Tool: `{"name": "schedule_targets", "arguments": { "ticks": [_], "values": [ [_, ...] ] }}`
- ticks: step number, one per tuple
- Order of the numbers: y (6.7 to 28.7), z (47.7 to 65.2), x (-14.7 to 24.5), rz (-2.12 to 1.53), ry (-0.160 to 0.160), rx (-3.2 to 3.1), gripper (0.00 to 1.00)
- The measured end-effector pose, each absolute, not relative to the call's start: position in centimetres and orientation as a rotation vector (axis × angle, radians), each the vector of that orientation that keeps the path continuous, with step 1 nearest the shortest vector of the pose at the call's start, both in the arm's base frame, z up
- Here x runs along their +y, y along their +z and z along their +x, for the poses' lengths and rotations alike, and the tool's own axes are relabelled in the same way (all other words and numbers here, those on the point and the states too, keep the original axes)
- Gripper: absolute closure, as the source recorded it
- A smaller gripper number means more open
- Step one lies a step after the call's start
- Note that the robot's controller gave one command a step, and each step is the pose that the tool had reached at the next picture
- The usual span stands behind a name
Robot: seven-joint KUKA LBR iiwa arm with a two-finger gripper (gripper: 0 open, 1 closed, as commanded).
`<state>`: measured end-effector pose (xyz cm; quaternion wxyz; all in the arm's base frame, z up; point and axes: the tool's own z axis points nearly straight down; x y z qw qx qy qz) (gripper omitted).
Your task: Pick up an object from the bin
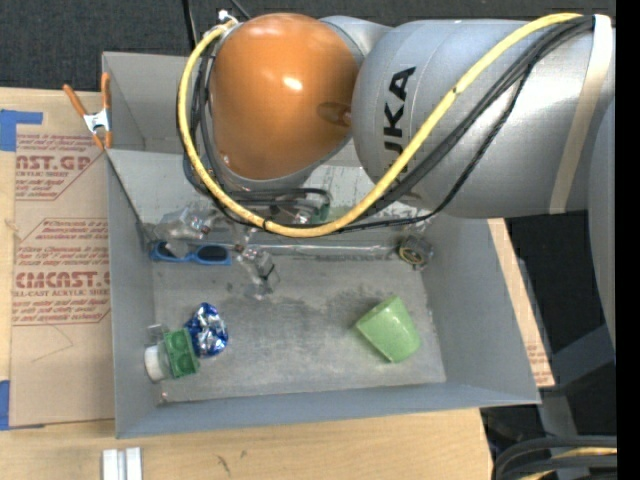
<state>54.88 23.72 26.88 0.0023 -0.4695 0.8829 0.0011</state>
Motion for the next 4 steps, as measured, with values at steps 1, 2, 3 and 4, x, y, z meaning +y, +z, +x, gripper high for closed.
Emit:
{"name": "schedule_targets", "arguments": {
  "ticks": [1, 2, 3, 4],
  "values": [
    [10.7, 53.7, 23.7, -1.366, 0.005, 2.835, 0.0],
    [6.9, 49.6, 24.5, -1.497, -0.003, 2.766, 0.0],
    [7.0, 49.8, 24.7, -1.494, 0.002, 2.761, 1.0],
    [22.3, 51.6, 24.5, -1.555, 0.0, 2.716, 1.0]
  ]
}}
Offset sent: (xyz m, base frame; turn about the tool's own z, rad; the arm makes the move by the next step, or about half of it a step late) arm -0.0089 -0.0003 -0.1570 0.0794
